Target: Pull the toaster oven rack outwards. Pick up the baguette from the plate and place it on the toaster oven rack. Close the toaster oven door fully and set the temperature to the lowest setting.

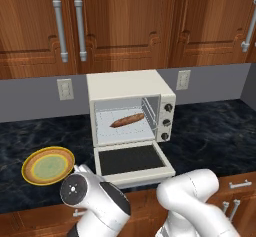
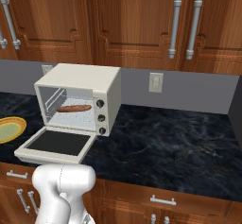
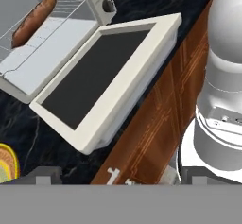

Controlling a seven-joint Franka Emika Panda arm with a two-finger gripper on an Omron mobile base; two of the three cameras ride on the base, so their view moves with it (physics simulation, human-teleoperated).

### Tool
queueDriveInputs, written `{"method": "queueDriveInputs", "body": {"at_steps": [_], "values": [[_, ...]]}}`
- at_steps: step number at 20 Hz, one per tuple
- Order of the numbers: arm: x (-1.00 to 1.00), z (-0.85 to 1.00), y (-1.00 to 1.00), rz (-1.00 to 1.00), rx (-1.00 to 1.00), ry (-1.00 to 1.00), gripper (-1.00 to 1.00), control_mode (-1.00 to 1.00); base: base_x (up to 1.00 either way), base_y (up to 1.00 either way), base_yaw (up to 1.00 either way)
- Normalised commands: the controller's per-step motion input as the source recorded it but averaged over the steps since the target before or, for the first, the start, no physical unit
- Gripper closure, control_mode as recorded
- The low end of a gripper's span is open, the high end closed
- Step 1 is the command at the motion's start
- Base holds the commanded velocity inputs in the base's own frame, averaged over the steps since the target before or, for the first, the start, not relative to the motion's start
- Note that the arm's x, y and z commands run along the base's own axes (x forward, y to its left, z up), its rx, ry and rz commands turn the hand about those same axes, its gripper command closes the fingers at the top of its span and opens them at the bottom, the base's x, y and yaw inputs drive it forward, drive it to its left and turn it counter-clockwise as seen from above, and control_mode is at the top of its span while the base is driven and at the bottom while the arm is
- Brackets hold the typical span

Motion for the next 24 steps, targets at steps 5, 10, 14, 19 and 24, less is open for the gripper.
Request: {"method": "queueDriveInputs", "body": {"at_steps": [5,10,14,19,24], "values": [[0.08,-0.19,0.11,-0.01,-0.09,0.08,-1.0,-1.0,0.0,0.0,0.0],[0.08,-0.2,0.04,-0.02,-0.08,0.0,-1.0,-1.0,0.0,0.0,0.0],[0.13,-0.16,0.0,-0.01,-0.02,0.0,-1.0,-1.0,0.0,0.0,0.0],[0.15,-0.15,0.0,-0.02,0.0,0.0,-1.0,-1.0,0.0,0.0,0.0],[0.17,-0.21,0.0,-0.03,-0.02,0.0,-1.0,-1.0,0.0,0.0,0.0]]}}
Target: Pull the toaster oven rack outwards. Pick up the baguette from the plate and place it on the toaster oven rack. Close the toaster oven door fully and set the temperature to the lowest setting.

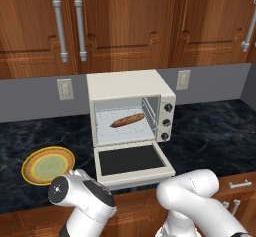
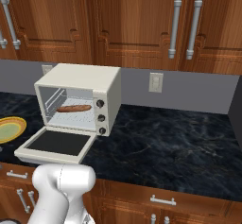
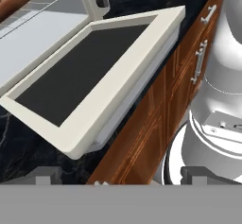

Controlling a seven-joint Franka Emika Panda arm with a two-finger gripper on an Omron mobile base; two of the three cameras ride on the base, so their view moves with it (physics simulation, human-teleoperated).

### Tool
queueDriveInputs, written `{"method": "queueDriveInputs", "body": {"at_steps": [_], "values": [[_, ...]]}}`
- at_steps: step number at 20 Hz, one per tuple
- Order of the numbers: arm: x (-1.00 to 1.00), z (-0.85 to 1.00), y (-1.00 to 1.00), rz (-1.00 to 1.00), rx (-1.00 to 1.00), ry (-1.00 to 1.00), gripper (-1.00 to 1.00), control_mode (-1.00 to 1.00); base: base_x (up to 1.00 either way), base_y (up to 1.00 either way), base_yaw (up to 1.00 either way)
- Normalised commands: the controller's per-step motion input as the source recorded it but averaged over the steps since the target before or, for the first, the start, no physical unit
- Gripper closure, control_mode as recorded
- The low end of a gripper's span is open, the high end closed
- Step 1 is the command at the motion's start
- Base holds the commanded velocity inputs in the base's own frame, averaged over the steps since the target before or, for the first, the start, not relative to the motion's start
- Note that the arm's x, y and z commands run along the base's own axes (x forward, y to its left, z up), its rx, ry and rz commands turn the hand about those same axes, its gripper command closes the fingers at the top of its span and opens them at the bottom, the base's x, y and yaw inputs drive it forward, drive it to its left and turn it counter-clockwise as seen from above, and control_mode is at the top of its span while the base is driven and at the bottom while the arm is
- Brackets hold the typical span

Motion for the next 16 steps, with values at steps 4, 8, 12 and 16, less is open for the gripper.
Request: {"method": "queueDriveInputs", "body": {"at_steps": [4,8,12,16], "values": [[0.15,-0.24,0.0,-0.03,-0.02,0.0,-1.0,-1.0,0.0,0.0,0.0],[0.16,-0.22,0.0,-0.03,-0.03,0.0,-1.0,-1.0,0.0,0.0,0.0],[0.17,-0.21,0.0,-0.02,-0.05,0.04,-1.0,-1.0,0.0,0.0,0.0],[0.13,-0.21,0.0,-0.01,-0.07,0.08,-1.0,-1.0,0.0,0.0,0.0]]}}
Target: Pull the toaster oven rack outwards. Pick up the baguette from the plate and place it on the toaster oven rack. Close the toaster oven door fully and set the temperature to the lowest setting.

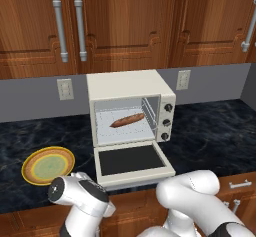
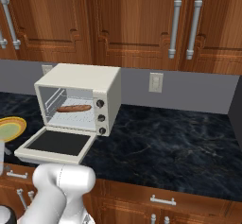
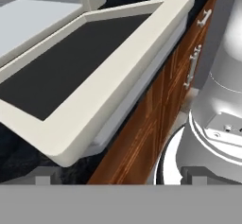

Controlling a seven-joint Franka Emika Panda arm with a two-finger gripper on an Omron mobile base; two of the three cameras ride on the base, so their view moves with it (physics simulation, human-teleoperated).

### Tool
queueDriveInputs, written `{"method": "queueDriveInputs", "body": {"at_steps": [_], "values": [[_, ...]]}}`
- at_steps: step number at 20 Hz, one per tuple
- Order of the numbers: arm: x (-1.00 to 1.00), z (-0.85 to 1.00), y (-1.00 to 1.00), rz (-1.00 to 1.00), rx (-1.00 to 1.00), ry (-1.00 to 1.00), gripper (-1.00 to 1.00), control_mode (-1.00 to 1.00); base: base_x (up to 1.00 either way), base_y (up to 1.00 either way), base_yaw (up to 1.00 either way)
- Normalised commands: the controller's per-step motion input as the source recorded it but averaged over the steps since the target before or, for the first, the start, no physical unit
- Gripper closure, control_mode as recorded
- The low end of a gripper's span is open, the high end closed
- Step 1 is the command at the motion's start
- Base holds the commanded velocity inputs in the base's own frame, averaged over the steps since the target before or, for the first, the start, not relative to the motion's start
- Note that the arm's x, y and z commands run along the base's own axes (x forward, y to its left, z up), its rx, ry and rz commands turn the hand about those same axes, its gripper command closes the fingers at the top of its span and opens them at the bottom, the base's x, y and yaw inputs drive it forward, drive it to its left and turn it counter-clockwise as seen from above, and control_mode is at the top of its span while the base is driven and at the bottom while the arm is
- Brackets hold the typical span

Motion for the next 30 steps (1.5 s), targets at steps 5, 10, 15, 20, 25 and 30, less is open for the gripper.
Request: {"method": "queueDriveInputs", "body": {"at_steps": [5,10,15,20,25,30], "values": [[0.09,-0.21,0.01,-0.02,-0.09,0.05,-1.0,-1.0,0.0,0.0,0.0],[0.11,-0.23,0.16,-0.03,-0.12,0.0,-1.0,-1.0,0.0,0.0,0.0],[0.14,-0.19,0.26,-0.01,-0.11,0.0,-1.0,-1.0,0.0,0.0,0.0],[0.16,-0.12,0.26,0.0,-0.1,0.0,-1.0,-1.0,0.0,0.0,0.0],[0.17,-0.19,0.17,0.0,-0.09,0.0,-1.0,-1.0,0.0,0.0,0.0],[0.12,-0.19,0.08,-0.01,-0.07,0.0,-1.0,-1.0,0.0,0.0,0.0]]}}
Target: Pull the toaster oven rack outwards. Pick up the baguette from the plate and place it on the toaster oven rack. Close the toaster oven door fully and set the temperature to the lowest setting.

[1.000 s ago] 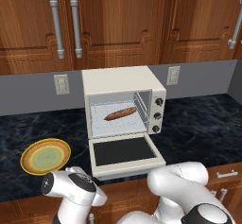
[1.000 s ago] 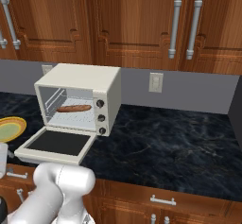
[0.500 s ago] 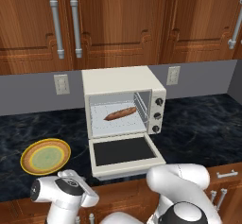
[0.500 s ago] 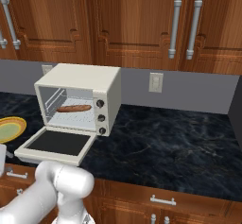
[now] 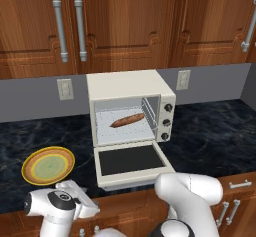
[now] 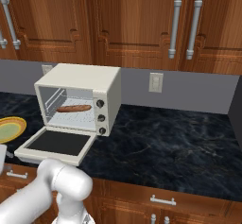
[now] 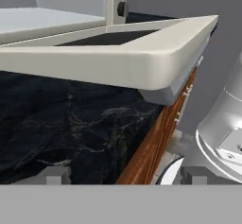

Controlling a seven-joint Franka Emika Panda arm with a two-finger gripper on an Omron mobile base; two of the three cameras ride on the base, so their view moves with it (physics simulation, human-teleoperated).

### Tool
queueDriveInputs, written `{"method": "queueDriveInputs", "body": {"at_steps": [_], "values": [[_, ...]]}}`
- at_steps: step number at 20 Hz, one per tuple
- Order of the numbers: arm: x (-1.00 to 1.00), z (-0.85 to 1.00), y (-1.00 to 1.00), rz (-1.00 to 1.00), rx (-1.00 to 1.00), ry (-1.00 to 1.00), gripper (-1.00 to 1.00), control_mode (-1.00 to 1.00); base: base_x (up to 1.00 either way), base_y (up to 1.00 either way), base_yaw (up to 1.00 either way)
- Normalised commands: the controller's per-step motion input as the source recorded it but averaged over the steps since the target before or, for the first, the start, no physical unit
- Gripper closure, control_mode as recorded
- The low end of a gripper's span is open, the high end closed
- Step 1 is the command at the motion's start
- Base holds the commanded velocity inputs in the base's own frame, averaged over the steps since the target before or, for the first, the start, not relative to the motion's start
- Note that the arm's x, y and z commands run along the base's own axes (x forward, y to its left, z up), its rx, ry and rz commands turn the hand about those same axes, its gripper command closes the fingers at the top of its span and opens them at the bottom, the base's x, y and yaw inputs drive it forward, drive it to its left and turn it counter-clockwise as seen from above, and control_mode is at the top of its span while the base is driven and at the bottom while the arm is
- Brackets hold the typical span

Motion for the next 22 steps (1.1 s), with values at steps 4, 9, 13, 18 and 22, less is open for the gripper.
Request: {"method": "queueDriveInputs", "body": {"at_steps": [4,9,13,18,22], "values": [[0.06,-0.12,0.0,-0.02,-0.03,0.0,-1.0,-1.0,0.0,0.0,0.0],[0.0,0.0,0.0,-0.03,0.0,0.0,-1.0,-1.0,0.0,0.0,0.0],[0.0,0.0,-0.06,-0.04,0.0,-0.01,-1.0,-1.0,0.0,0.0,0.0],[0.0,0.0,-0.2,-0.03,0.0,-0.01,-1.0,-1.0,0.0,0.0,0.0],[0.0,0.0,-0.29,-0.02,0.0,0.0,-1.0,-1.0,0.0,0.0,0.0]]}}
